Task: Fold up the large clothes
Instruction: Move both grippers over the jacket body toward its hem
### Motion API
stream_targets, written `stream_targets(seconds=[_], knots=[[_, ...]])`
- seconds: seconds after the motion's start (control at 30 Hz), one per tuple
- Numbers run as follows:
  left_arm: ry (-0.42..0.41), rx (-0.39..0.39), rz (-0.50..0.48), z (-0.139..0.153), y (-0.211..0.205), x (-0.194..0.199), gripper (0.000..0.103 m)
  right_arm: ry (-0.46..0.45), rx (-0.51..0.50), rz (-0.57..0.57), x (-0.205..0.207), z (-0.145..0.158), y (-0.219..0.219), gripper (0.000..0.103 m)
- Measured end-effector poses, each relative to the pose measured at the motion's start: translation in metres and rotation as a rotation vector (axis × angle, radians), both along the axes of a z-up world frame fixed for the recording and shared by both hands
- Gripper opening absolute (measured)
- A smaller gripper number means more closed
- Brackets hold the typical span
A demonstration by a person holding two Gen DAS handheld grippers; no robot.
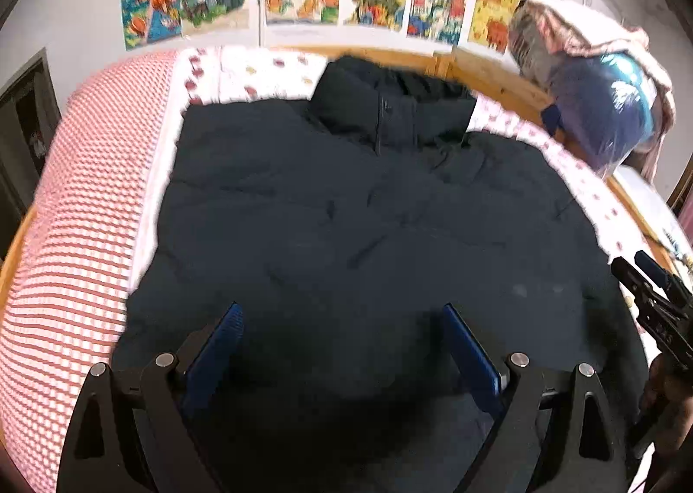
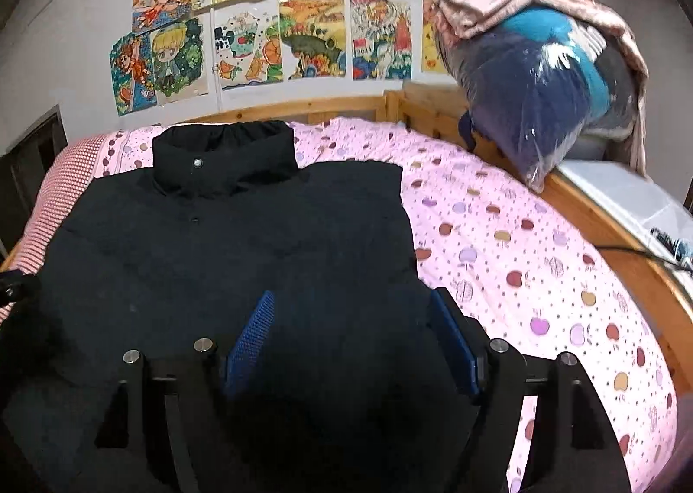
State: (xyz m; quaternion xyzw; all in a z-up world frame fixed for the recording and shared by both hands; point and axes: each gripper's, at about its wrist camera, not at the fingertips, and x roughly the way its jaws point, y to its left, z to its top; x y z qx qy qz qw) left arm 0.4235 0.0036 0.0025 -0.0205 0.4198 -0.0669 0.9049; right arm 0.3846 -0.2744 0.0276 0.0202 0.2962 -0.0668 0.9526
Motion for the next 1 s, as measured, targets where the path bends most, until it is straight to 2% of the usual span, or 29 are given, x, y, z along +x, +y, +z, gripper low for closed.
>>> stream_targets(seconds=[0.1,0.2,0.23,0.4,0.5,0.63,0.8,0.93,1.0], knots=[[0.04,-0.008,0.009,-0.019,-0.003,0.009,0.094,0.051,-0.008,0.06,0.013,-0.018,0.011,0.069],[0.037,0.0,0.009,-0.032,-0.002,0.009,0.103,0.11,-0.033,0.072,0.021,-0.042,0.017,0.069],[0.033,0.005,0.006,-0.037,-0.002,0.009,0.103,0.122,-0.029,0.073,0.022,-0.049,0.018,0.07],[0.001,0.05,-0.005,-0.053,-0.008,0.004,0.103,0.139,0.019,0.027,0.022,-0.074,0.01,0.095],[-0.017,0.082,-0.001,-0.057,-0.012,0.003,0.103,0.136,0.077,0.029,0.021,-0.088,0.004,0.097],[-0.032,0.087,0.001,-0.058,-0.011,0.002,0.103,0.132,0.051,0.024,0.019,-0.094,0.011,0.098],[-0.084,0.05,0.006,-0.056,-0.004,-0.008,0.103,0.105,0.056,0.02,0.015,-0.097,0.007,0.098],[-0.129,0.041,0.033,-0.042,0.002,-0.019,0.103,0.086,0.052,0.006,0.01,-0.087,0.005,0.098],[-0.146,0.026,0.05,-0.026,0.007,-0.027,0.103,0.087,0.048,-0.006,0.006,-0.078,0.003,0.099]])
